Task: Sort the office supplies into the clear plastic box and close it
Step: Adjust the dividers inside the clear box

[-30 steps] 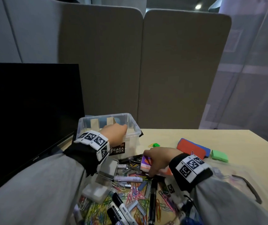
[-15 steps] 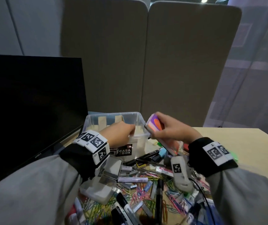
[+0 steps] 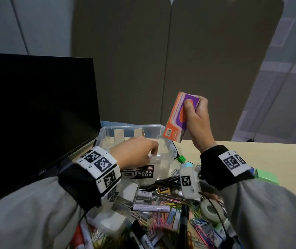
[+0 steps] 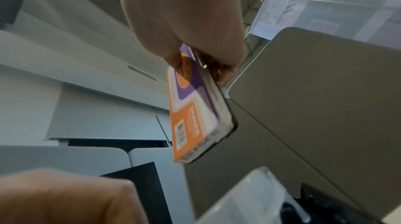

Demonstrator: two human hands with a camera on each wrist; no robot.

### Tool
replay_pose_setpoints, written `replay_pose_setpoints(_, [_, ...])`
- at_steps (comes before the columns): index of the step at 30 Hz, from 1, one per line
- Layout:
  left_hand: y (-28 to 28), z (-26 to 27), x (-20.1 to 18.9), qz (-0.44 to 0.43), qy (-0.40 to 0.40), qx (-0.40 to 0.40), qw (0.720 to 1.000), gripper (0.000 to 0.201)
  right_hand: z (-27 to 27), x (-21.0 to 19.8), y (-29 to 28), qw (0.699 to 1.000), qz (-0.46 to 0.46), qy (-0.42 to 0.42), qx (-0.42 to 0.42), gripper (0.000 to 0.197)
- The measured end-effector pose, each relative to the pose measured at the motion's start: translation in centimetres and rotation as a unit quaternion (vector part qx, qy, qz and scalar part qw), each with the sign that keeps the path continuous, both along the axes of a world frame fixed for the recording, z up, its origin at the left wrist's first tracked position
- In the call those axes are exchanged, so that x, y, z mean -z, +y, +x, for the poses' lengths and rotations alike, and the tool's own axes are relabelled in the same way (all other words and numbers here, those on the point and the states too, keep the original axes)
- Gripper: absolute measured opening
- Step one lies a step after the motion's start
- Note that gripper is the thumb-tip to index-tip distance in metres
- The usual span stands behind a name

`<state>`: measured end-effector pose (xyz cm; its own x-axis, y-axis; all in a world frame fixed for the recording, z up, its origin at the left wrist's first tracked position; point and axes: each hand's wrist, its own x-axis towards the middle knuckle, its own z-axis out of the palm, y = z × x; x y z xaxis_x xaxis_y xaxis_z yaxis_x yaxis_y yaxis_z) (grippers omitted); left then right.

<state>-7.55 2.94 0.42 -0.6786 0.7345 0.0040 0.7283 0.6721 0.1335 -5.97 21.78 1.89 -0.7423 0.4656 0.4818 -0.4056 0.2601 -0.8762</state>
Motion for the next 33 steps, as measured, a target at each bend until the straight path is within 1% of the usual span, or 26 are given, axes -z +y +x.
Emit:
replay_pose_setpoints(5, [0.0, 1.3, -0.3, -0.012, 0.0, 0.012, 1.0, 0.022, 0.0, 0.1, -0.2, 0.998, 0.067, 0.002, -0.016, 0.02])
replay_pose_setpoints(7, [-0.1, 1.6, -0.4, -0.013, 0.005, 0.014, 1.0, 0.022, -0.1, 0.0, -0.5, 0.993, 0.114, -0.001, -0.022, 0.02])
replay_pose_setpoints(9, [-0.2, 1.6, -0.3, -0.009, 0.008, 0.014, 1.0, 0.023, -0.3, -0.1, -0.8, 0.982, 0.186, -0.008, -0.014, 0.019])
replay_pose_setpoints(11, [-0.3, 1.6, -0.1, 0.003, 0.008, 0.016, 1.0, 0.024, -0.7, 0.0, -1.0, 0.965, 0.258, -0.037, -0.01, 0.02])
replay_pose_setpoints(15, [-1.0, 1.4, 0.3, 0.057, 0.003, 0.016, 0.998, 0.023, -1.5, 0.4, -1.2, 0.934, 0.345, -0.092, -0.006, 0.022])
replay_pose_setpoints(17, [-1.3, 1.0, 0.4, 0.099, 0.011, -0.001, 0.995, 0.024, -1.7, 0.7, -1.1, 0.926, 0.362, -0.107, -0.008, 0.02])
replay_pose_setpoints(19, [-1.5, 0.2, 0.5, 0.128, 0.031, -0.035, 0.991, 0.029, -2.0, 1.0, -0.9, 0.921, 0.37, -0.121, -0.011, 0.016])
replay_pose_setpoints(21, [-1.6, -0.8, 0.6, 0.116, 0.059, -0.088, 0.988, 0.038, -2.4, 1.3, -0.7, 0.915, 0.38, -0.135, -0.016, 0.016])
replay_pose_setpoints(23, [-1.6, -1.8, 0.6, 0.082, 0.065, -0.144, 0.984, 0.047, -3.0, 1.7, -0.5, 0.905, 0.394, -0.158, -0.027, 0.017])
replay_pose_setpoints(25, [-1.5, -2.8, 0.9, 0.061, 0.054, -0.174, 0.981, 0.055, -3.7, 2.2, -0.2, 0.889, 0.417, -0.186, -0.035, 0.016])
replay_pose_setpoints(29, [-1.2, -4.6, 2.0, 0.037, 0.011, -0.179, 0.983, 0.068, -5.2, 3.5, 0.6, 0.846, 0.473, -0.242, -0.029, 0.014])
replay_pose_setpoints(31, [-0.9, -5.0, 2.6, 0.022, -0.014, -0.182, 0.983, 0.07, -5.9, 4.0, 1.0, 0.836, 0.482, -0.259, -0.023, 0.016])
replay_pose_setpoints(33, [-0.6, -5.2, 3.1, 0.03, -0.041, -0.185, 0.981, 0.071, -6.6, 4.4, 1.3, 0.833, 0.49, -0.259, -0.013, 0.016])
